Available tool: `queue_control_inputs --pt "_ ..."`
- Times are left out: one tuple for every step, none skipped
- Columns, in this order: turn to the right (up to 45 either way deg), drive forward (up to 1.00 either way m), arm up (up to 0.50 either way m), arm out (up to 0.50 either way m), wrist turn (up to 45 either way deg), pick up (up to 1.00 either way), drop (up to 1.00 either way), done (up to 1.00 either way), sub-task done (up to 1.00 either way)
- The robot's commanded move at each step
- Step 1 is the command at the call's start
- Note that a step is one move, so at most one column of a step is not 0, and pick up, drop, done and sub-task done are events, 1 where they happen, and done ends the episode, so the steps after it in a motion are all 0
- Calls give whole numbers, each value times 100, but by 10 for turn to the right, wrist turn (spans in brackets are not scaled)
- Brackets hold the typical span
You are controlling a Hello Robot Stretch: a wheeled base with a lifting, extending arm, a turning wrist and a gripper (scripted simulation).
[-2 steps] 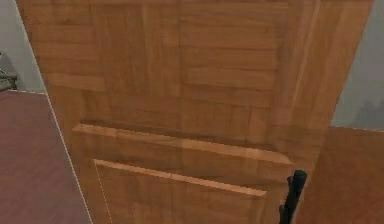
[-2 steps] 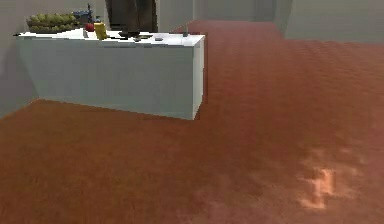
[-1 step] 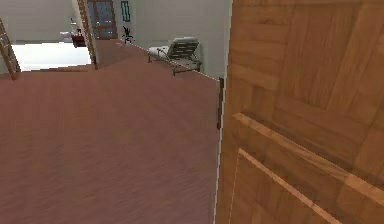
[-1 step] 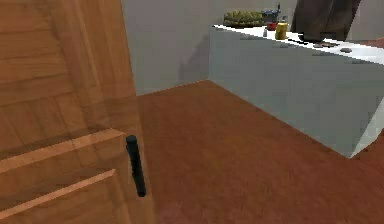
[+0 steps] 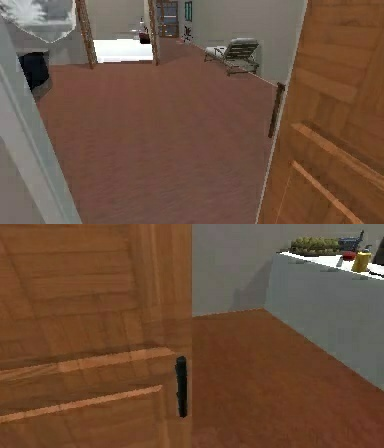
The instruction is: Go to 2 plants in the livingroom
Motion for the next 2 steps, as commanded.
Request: queue_control_inputs --pt "0 75 0 0 0 0 0 0 0" --pt "210 0 0 0 0 0 0 0 0"
